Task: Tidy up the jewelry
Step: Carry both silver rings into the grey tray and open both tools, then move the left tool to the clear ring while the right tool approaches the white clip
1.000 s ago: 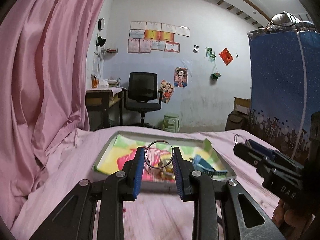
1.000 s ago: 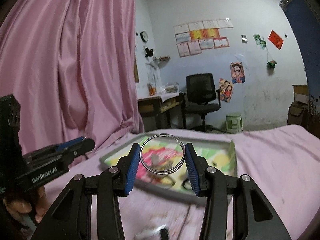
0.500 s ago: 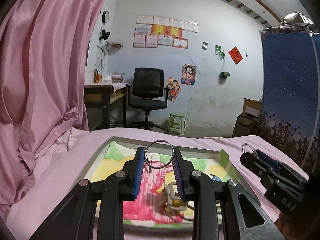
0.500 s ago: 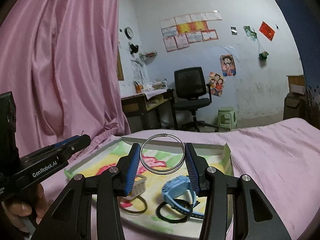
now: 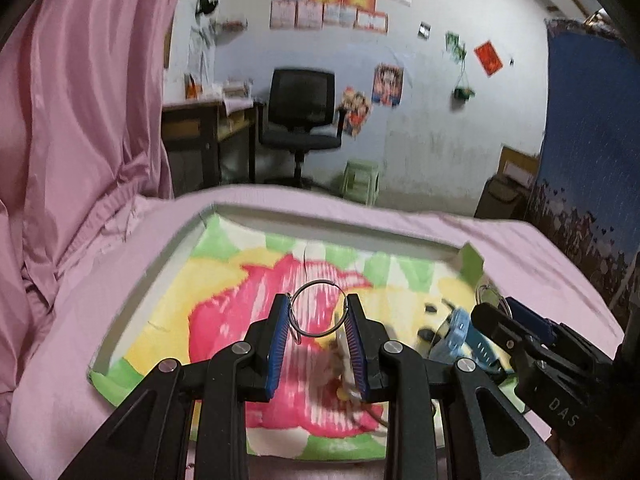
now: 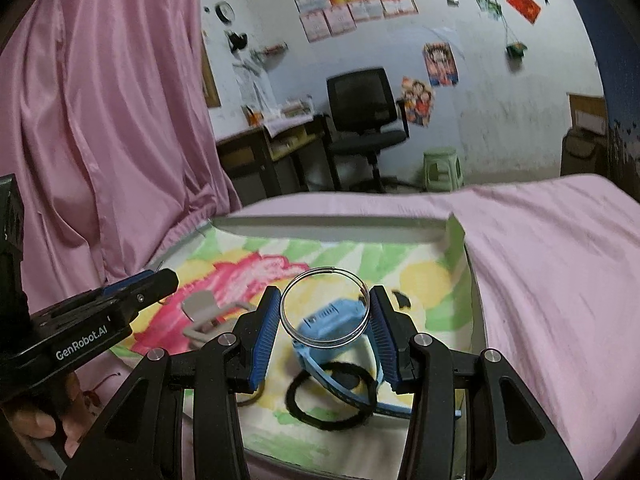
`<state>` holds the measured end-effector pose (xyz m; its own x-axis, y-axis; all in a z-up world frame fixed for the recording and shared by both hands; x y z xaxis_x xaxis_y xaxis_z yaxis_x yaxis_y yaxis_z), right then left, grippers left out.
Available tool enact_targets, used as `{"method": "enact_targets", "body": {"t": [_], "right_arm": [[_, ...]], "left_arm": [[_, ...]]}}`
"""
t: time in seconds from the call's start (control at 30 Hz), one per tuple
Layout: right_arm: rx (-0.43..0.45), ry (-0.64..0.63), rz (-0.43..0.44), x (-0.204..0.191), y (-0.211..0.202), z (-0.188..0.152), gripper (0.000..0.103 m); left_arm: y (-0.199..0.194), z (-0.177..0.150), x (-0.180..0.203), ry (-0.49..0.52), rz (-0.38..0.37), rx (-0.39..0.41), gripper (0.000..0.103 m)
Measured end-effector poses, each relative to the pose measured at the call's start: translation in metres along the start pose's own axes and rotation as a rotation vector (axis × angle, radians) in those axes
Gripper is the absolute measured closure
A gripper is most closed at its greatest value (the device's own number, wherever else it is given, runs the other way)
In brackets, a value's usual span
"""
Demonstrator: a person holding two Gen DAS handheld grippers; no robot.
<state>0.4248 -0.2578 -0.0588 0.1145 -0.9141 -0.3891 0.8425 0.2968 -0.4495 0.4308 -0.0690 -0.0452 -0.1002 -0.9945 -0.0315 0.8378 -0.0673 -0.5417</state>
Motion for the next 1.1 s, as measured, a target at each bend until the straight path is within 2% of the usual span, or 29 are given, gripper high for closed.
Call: {"method": "enact_targets", "body": {"t": [0.23, 0.5, 0.53, 0.57, 0.63, 0.73, 0.8, 0.87, 1.0, 1.07, 1.1], "right_arm": [[-0.100, 0.008, -0.024, 0.007, 0.015, -0.020, 0.062], [-0.107, 0.009, -0.029, 0.007, 0.015, -0.021, 0.062], [-0.106, 0.010, -0.025, 0.006, 0.015, -0.021, 0.059], [-0.103, 0.011, -0.022, 0.006, 0.014, -0.020, 0.054], [-0.088, 0.010, -0.019, 0.005, 0.009, -0.019, 0.052], [-0.044, 0.002, -0.016, 0.003, -0.002, -0.014, 0.052], [-0.005, -0.009, -0.012, -0.001, -0.012, -0.009, 0.048], [0.037, -0.020, -0.007, -0.006, -0.023, -0.003, 0.036], [0.117, -0.034, 0.010, -0.015, -0.050, 0.006, 0.029], [0.164, -0.036, 0.027, -0.021, -0.067, 0.009, 0.015], [0.177, -0.036, 0.031, -0.023, -0.073, 0.010, 0.012]], "left_arm": [[0.010, -0.012, 0.002, 0.008, -0.012, -0.091, 0.076], [0.013, -0.018, 0.004, -0.006, -0.035, -0.127, 0.074], [0.012, -0.018, 0.003, -0.015, -0.038, -0.128, 0.067], [0.010, -0.019, 0.000, -0.031, -0.038, -0.127, 0.054], [0.005, -0.018, -0.006, -0.061, -0.034, -0.103, 0.043], [-0.010, -0.012, -0.013, -0.108, -0.051, -0.041, 0.042], [-0.020, -0.009, -0.018, -0.124, -0.044, -0.007, 0.039], [-0.033, -0.006, -0.021, -0.131, -0.034, 0.033, 0.032], [-0.060, -0.001, -0.023, -0.116, -0.013, 0.110, 0.022], [-0.071, 0.000, -0.024, -0.104, -0.003, 0.134, 0.015], [-0.081, -0.001, -0.024, -0.098, 0.004, 0.156, 0.012]]}}
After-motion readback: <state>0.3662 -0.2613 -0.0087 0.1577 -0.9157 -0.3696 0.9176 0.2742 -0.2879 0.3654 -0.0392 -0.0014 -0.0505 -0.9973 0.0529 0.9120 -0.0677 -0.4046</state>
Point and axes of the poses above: each gripper's, at about its wrist camera, not at the fingertips, and y roughly the way its jaws point, x to its right, z to its top, the point moved 10 cm from there along y, roughly the way its jaws point, and after that the axes turned 7 degrees about y, right-handed, at the moved point
